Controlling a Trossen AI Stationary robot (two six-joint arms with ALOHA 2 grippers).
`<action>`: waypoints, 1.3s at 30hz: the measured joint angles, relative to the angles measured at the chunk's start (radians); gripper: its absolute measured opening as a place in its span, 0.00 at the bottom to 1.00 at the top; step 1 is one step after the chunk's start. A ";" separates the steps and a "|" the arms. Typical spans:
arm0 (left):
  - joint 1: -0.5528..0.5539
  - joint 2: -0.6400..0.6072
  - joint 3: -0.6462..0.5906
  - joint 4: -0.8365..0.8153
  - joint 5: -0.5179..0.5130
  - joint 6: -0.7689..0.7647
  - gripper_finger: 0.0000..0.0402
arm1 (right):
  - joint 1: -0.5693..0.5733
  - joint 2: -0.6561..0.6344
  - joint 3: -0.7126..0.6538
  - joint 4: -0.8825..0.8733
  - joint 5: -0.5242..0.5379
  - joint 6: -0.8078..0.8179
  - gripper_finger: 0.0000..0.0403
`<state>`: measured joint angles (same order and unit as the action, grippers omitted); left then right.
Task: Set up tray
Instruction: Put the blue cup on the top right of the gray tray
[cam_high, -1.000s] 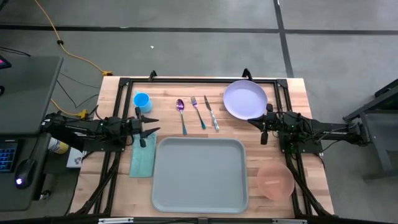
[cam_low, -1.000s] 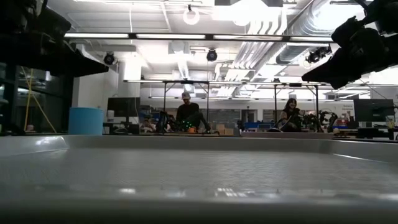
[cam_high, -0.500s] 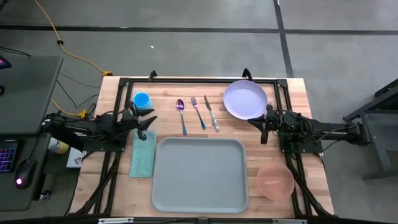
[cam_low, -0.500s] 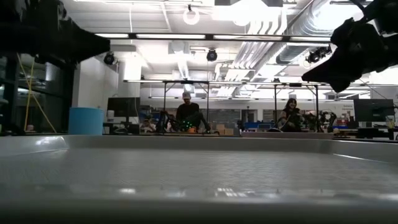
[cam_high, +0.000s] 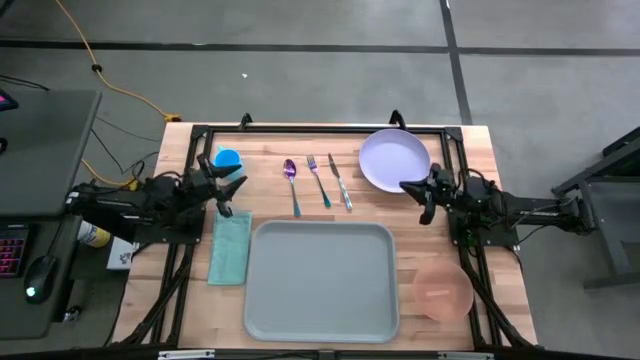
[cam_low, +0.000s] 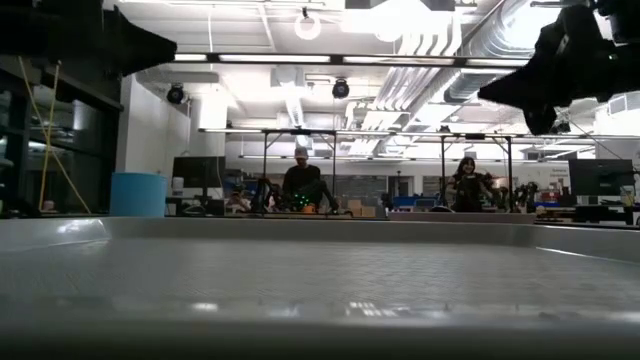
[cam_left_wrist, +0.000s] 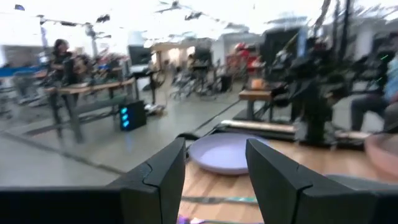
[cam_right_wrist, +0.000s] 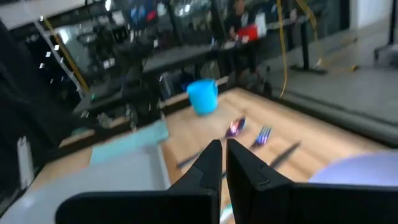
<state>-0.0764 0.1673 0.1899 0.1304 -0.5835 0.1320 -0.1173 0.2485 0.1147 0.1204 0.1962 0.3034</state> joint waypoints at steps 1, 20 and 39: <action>0.022 0.000 0.027 -0.046 0.000 -0.006 0.50 | 0.000 0.000 0.000 0.018 0.014 -0.013 0.00; 0.499 0.231 0.596 -1.021 0.319 -0.429 0.50 | -0.001 0.228 0.446 -0.449 0.219 -0.214 0.00; 1.334 0.921 0.805 -1.326 0.829 0.047 0.50 | -0.073 0.541 0.840 -0.957 0.179 0.003 0.00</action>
<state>1.2574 1.0888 0.9951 -1.1953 0.2454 0.1792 -0.1905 0.7891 0.9545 -0.8365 0.3751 0.3067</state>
